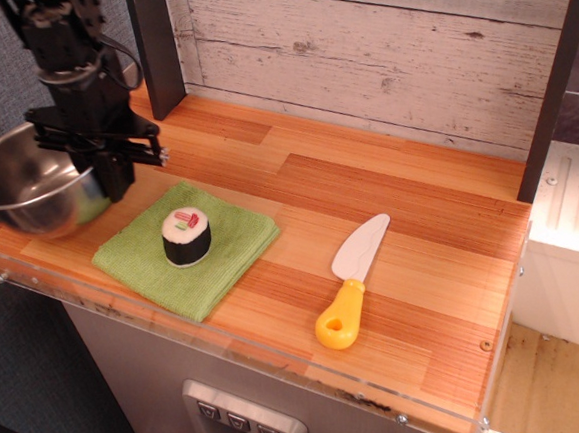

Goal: Move the silver bowl to the left of the green cloth.

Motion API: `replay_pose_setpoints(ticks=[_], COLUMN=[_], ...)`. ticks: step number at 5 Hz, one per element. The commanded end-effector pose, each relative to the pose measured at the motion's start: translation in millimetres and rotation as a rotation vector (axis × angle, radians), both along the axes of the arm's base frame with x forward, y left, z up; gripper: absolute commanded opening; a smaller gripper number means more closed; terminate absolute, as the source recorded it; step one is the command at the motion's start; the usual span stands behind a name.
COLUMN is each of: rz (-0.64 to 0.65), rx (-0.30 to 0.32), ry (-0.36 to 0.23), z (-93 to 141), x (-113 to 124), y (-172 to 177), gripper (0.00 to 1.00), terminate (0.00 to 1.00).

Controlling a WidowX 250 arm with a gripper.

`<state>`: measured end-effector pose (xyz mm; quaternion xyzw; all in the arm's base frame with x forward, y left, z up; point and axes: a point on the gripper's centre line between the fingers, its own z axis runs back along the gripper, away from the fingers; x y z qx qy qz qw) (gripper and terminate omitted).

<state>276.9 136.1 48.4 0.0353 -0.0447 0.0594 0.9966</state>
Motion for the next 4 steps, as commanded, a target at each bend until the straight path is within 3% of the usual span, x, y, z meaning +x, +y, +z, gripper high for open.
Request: replay_pose_setpoints(ticks=[1,2,4], rz=[0.011,-0.001,-0.018], rx=[0.026,0.009,-0.020], ry=[0.009,0.001,-0.070], z=[-2.0,1.4,36.7], x=[5.1,4.0,0.8], y=[7.7,7.3,-6.3], gripper=[0.00,1.00,1.00], terminate=[0.00,0.00,0.00])
